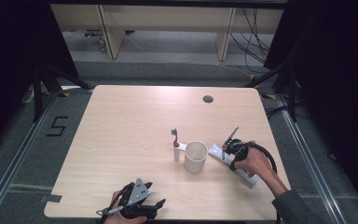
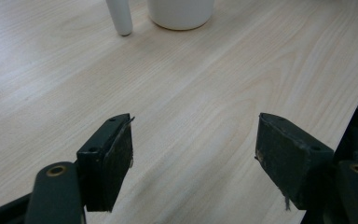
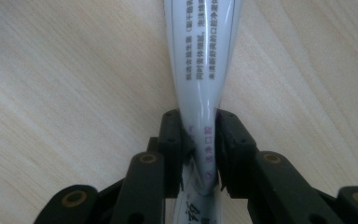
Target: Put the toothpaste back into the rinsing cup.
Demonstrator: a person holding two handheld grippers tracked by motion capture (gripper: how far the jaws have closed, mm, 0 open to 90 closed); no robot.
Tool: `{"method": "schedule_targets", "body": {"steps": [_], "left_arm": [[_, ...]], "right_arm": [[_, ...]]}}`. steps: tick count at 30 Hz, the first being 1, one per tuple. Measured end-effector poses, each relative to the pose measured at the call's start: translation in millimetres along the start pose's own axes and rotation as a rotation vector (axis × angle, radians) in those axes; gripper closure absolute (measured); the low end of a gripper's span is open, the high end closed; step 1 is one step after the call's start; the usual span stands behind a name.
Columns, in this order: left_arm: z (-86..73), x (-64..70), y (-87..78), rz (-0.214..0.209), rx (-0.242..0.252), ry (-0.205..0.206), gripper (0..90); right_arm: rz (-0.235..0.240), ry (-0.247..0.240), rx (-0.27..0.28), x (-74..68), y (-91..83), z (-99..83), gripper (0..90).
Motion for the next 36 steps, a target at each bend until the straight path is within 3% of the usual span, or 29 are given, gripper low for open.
{"method": "schedule_targets", "body": {"steps": [5, 7, 12, 15, 18, 19, 21, 22, 29, 35, 36], "left_arm": [[-0.2, 0.2, 0.4, 0.004, -0.006, 0.000, 27.5], [0.6, 2.3, 2.0, 0.002, 0.009, -0.021, 27.5], [0.6, 1.3, 1.0, 0.000, -0.001, -0.005, 27.7], [0.7, 2.0, 1.8, -0.003, 0.009, -0.020, 27.7], [0.6, 1.4, 1.2, -0.001, -0.002, -0.005, 27.7], [0.7, 1.3, 1.4, -0.002, -0.002, -0.007, 27.8], [0.1, 2.1, 1.7, -0.001, 0.001, -0.015, 27.8], [0.1, 0.8, 1.1, 0.000, -0.008, 0.000, 27.8], [0.4, 1.1, 2.0, -0.003, -0.010, -0.002, 27.9], [0.9, 1.1, 3.2, -0.004, 0.002, -0.012, 27.9], [0.3, 0.6, 2.7, -0.001, -0.006, -0.002, 27.9]], "right_arm": [[0.005, 0.020, -0.026, -2.8, -1.4, 1.6, 73.6], [0.005, 0.008, -0.038, -2.5, -1.5, 2.3, 73.6], [-0.004, -0.035, -0.037, -0.1, -0.4, 3.0, 73.8], [-0.005, -0.029, -0.031, -0.3, 0.1, 2.9, 74.0], [-0.008, -0.044, -0.034, -0.2, -1.2, 2.9, 74.2], [-0.009, -0.053, -0.024, 0.9, -0.6, 2.9, 74.4], [0.008, -0.026, -0.010, 0.1, -2.1, 2.2, 74.4], [0.014, -0.013, -0.001, -0.5, -2.2, 1.7, 74.5], [0.024, -0.009, 0.035, 3.5, -6.4, -1.5, 74.8], [0.028, 0.002, 0.127, 9.2, -18.8, -0.6, 74.9], [0.018, 0.022, 0.173, 11.9, -25.9, 0.6, 74.9]]}}
Point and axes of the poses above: each handheld gripper's, and its own axes: y roughly forward along the jaws, z roughly out of its top, x roughly to its right, the point moved 5 cm from there along y, roughly forward along the jaws, and after that the axes turned 2 degrees about -y, right-handed, at the moved point
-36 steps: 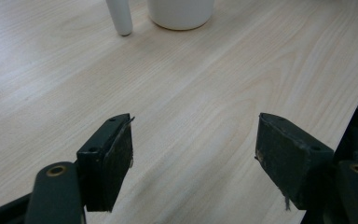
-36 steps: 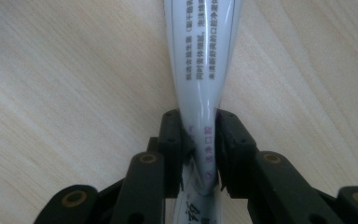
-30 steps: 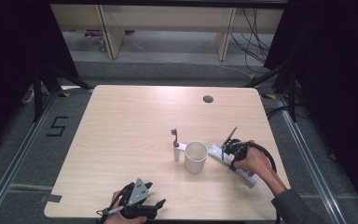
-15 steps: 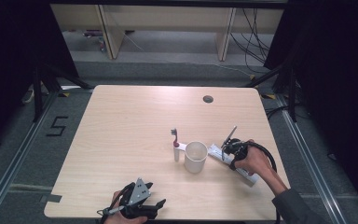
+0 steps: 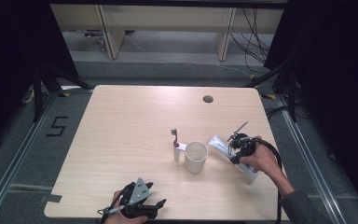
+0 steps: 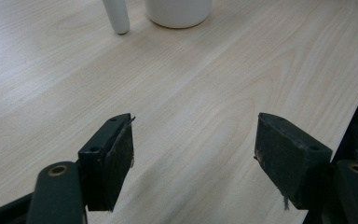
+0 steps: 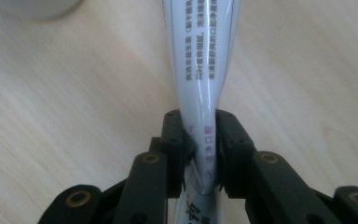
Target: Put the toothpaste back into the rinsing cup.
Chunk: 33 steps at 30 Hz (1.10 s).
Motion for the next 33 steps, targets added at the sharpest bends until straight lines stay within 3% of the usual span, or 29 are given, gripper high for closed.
{"method": "schedule_targets", "body": {"steps": [1, 3, 4, 5, 7, 8, 9, 10, 11, 12, 13, 14, 15, 16, 18, 21, 22, 25, 27, 33], "left_arm": [[0.0, 0.0, 0.0, 0.000, 0.000, 0.000, 27.9], [0.5, 0.5, 0.2, 0.000, 0.002, -0.008, 28.0], [1.0, 0.7, 1.0, -0.005, 0.012, -0.013, 28.0], [0.7, 0.8, 0.8, -0.004, 0.008, -0.014, 27.9], [0.1, 0.0, 0.1, -0.005, -0.003, -0.002, 28.0], [0.7, 0.8, 1.0, -0.009, 0.009, -0.014, 28.0], [0.2, -2.1, -0.3, 0.003, -0.017, 0.012, 28.0], [0.0, -2.0, -0.1, 0.002, -0.018, 0.010, 28.0], [0.0, -2.0, -0.1, 0.002, -0.018, 0.010, 28.0], [-0.2, -1.6, 0.3, -0.002, -0.012, 0.009, 28.0], [0.7, 1.4, 1.9, -0.012, 0.014, -0.023, 28.0], [0.7, -0.5, 0.6, -0.003, 0.000, -0.001, 28.0], [0.7, -0.5, 0.6, -0.003, 0.000, -0.001, 28.0], [0.4, -0.5, 0.3, -0.007, -0.004, 0.000, 28.0], [0.5, -0.5, 0.1, -0.005, -0.002, 0.000, 28.0], [1.3, 0.0, 1.0, -0.001, 0.010, -0.017, 27.9], [0.6, -0.1, 0.7, -0.007, 0.006, -0.011, 27.9], [1.0, -0.7, 0.2, 0.003, 0.005, -0.011, 27.9], [0.7, -1.8, -0.1, 0.007, -0.004, -0.002, 27.9], [1.4, -0.9, 0.3, 0.001, 0.004, -0.010, 27.9]], "right_arm": [[0.000, 0.000, 0.000, 0.0, 0.0, 0.0, 74.9], [0.003, 0.023, 0.077, 3.9, -10.5, 4.0, 74.8], [0.003, 0.023, 0.077, 3.9, -10.5, 4.0, 74.8], [0.014, 0.069, 0.115, 4.3, -18.1, 5.8, 74.8], [0.005, 0.079, 0.132, 5.4, -21.4, 6.7, 74.8], [-0.005, 0.098, 0.176, 7.1, -25.3, 9.4, 74.9], [0.009, 0.091, 0.200, 7.2, -27.4, 10.6, 74.9], [-0.019, 0.123, 0.215, 7.3, -28.7, 11.7, 74.9], [-0.019, 0.123, 0.215, 7.3, -28.7, 11.7, 74.9], [-0.012, 0.111, 0.260, 9.5, -33.0, 14.1, 74.9], [-0.012, 0.111, 0.260, 9.5, -33.0, 14.1, 74.9], [0.002, 0.094, 0.311, 9.8, -37.3, 16.8, 74.8], [0.002, 0.094, 0.311, 9.8, -37.3, 16.8, 74.8], [-0.016, 0.088, 0.371, 11.3, -40.2, 20.9, 74.8], [-0.007, 0.087, 0.388, 7.5, -44.1, 23.2, 74.8], [-0.010, 0.066, 0.477, 6.5, -49.8, 30.6, 74.9], [-0.011, 0.094, 0.516, 4.0, -50.7, 34.3, 74.9], [-0.016, 0.079, 0.525, 2.0, -55.0, 37.1, 74.9], [0.000, 0.092, 0.586, -2.6, -59.9, 44.8, 74.9], [0.017, 0.081, 0.657, -10.6, -66.1, 55.8, 74.9]]}}
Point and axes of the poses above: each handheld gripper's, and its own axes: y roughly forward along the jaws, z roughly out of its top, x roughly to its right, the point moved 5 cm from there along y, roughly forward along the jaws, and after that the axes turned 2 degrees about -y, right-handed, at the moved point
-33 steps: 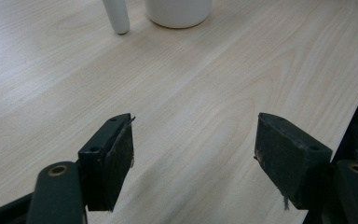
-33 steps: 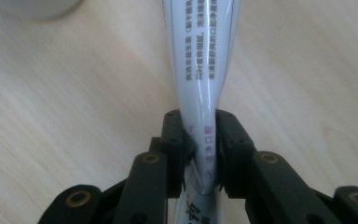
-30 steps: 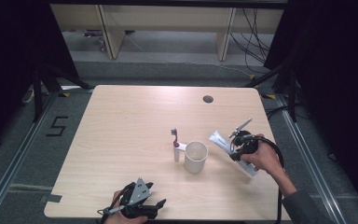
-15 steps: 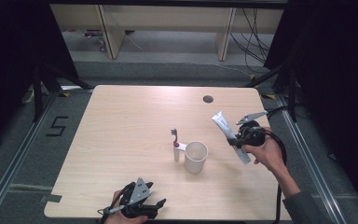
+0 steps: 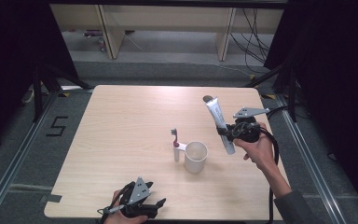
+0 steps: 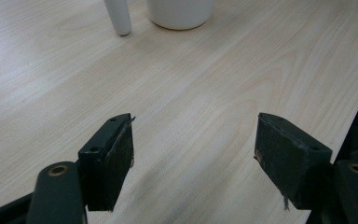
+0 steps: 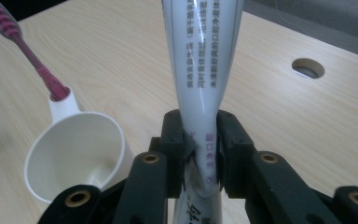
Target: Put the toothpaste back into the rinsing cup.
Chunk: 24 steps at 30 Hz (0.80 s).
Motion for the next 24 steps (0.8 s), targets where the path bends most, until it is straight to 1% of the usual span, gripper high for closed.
{"method": "schedule_targets", "body": {"steps": [1, 2, 3, 4, 5, 6, 7, 9, 11, 12, 13, 14, 15, 16, 17, 18, 19, 20, 21, 22, 23, 24], "left_arm": [[-0.6, -0.1, -0.4, -0.003, -0.005, 0.006, 27.9], [-0.6, -0.1, -0.4, -0.003, -0.005, 0.006, 27.9], [0.4, 0.4, 0.0, -0.005, 0.009, -0.003, 27.9], [0.4, 0.4, 0.0, -0.005, 0.009, -0.003, 27.9], [0.6, 0.6, 0.2, -0.008, 0.011, -0.009, 27.9], [0.3, 0.8, 0.2, -0.006, 0.011, -0.009, 27.9], [0.1, 0.9, 0.1, -0.008, 0.010, -0.010, 27.9], [0.4, 0.8, 0.2, -0.006, 0.011, -0.010, 27.9], [-0.1, 0.4, 0.0, -0.004, 0.002, -0.001, 27.9], [-0.1, 0.4, 0.0, -0.004, 0.002, -0.001, 27.9], [-0.2, 0.2, -0.1, -0.005, 0.000, 0.002, 27.9], [-0.2, 0.2, -0.1, -0.005, 0.000, 0.002, 27.8], [0.1, 0.1, -0.1, -0.001, 0.002, 0.000, 27.8], [0.0, 0.2, 0.2, -0.003, 0.003, -0.001, 27.7], [-0.1, 0.4, 0.0, -0.004, 0.003, 0.000, 27.6], [-0.1, 0.4, 0.0, -0.004, 0.003, 0.000, 27.4], [0.0, 0.6, 0.0, -0.006, 0.005, -0.003, 27.3], [0.4, 0.8, 0.3, -0.004, 0.011, -0.010, 27.3], [-0.1, -1.0, -0.2, 0.002, -0.004, 0.001, 26.8], [-0.1, -1.0, -0.2, 0.002, -0.004, 0.001, 26.4], [0.0, 0.5, 0.9, 0.001, 0.010, -0.015, 26.1], [-0.3, 0.7, 0.8, 0.000, 0.009, -0.015, 26.1]], "right_arm": [[-0.001, -0.018, 0.018, -2.8, 0.0, 3.8, 74.9], [-0.001, -0.018, 0.018, -2.8, 0.0, 3.8, 74.9], [0.016, -0.005, 0.044, -7.2, 0.6, 8.0, 74.9], [0.014, 0.016, 0.057, -9.7, -0.2, 10.2, 74.9], [0.014, 0.016, 0.057, -9.7, -0.2, 10.2, 74.9], [0.026, 0.018, 0.082, -11.3, 0.9, 12.7, 74.9], [0.033, 0.010, 0.112, -15.5, 0.1, 17.7, 74.9], [0.042, 0.007, 0.113, -17.6, -0.8, 19.8, 74.9], [0.041, 0.007, 0.147, -23.3, -2.3, 25.9, 75.0], [0.041, 0.007, 0.147, -23.3, -2.3, 25.9, 75.0], [0.069, 0.021, 0.155, -29.3, -2.3, 28.8, 75.0], [0.069, 0.021, 0.155, -29.3, -2.3, 28.8, 75.0], [0.068, -0.003, 0.165, -29.5, -1.4, 30.6, 75.0], [0.081, 0.000, 0.182, -33.6, 0.3, 33.2, 75.0], [0.092, 0.014, 0.182, -36.5, 1.2, 34.0, 75.0], [0.092, 0.014, 0.182, -36.5, 1.2, 34.0, 75.0], [0.108, 0.014, 0.191, -40.7, 3.1, 35.9, 75.0], [0.108, 0.014, 0.191, -40.7, 3.1, 35.9, 75.0], [0.114, 0.013, 0.208, -45.2, 5.0, 38.1, 75.0], [0.114, 0.013, 0.208, -45.2, 5.0, 38.1, 75.0], [0.129, 0.010, 0.201, -49.4, 7.3, 38.8, 74.9], [0.129, 0.010, 0.201, -49.4, 7.3, 38.8, 74.9]]}}
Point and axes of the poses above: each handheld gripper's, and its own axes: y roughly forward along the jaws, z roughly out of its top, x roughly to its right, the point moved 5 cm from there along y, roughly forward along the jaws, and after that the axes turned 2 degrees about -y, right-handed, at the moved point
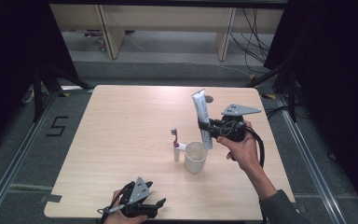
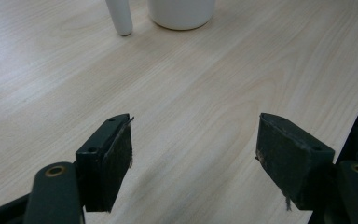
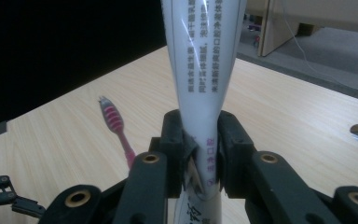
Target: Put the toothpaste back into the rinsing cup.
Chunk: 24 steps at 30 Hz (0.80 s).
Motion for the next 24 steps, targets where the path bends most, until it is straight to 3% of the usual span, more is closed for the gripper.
{"method": "schedule_targets", "body": {"steps": [1, 2, 3, 7, 8, 11, 13, 16, 17, 18, 21, 24], "left_arm": [[0.1, 0.0, 0.0, 0.000, 0.000, 0.001, 25.9], [0.2, -1.0, -0.8, 0.000, -0.010, 0.013, 25.7], [0.2, -1.1, -0.6, 0.000, -0.011, 0.011, 25.2], [-0.2, -0.7, -0.2, 0.000, -0.010, 0.001, 24.9], [-0.3, -2.0, -1.1, -0.002, -0.021, 0.016, 24.8], [0.0, -0.1, -0.4, -0.002, -0.005, -0.005, 24.8], [-0.1, -2.2, -1.6, -0.001, -0.022, 0.016, 24.8], [-0.6, -2.0, -1.5, 0.000, -0.023, 0.016, 24.8], [-0.2, -0.7, -0.3, -0.003, -0.007, -0.001, 24.8], [-0.2, -2.3, -1.3, -0.002, -0.024, 0.018, 24.8], [-0.5, -0.8, -0.2, 0.000, -0.012, 0.001, 24.8], [-0.3, -1.9, -0.9, 0.002, -0.020, 0.015, 24.9]], "right_arm": [[-0.002, -0.007, 0.003, -1.5, 1.6, 0.4, 74.9], [0.002, 0.016, -0.004, -4.4, 2.6, -0.1, 74.9], [0.006, -0.015, 0.009, -4.8, 6.9, -0.1, 74.9], [0.026, 0.003, -0.001, -10.9, 13.0, -2.9, 74.9], [0.020, 0.004, -0.004, -12.3, 14.2, -3.7, 74.9], [0.026, 0.002, -0.013, -13.4, 18.1, -7.5, 74.9], [0.034, 0.002, -0.010, -13.9, 20.0, -9.4, 74.9], [0.028, 0.016, -0.018, -14.1, 20.2, -12.4, 74.8], [0.035, 0.003, -0.010, -13.4, 21.4, -13.5, 74.9], [0.035, 0.003, -0.012, -13.0, 22.1, -16.4, 74.8], [0.029, 0.022, -0.021, -12.9, 22.6, -21.4, 74.8], [0.023, 0.002, -0.019, -11.4, 23.4, -23.8, 74.8]]}}
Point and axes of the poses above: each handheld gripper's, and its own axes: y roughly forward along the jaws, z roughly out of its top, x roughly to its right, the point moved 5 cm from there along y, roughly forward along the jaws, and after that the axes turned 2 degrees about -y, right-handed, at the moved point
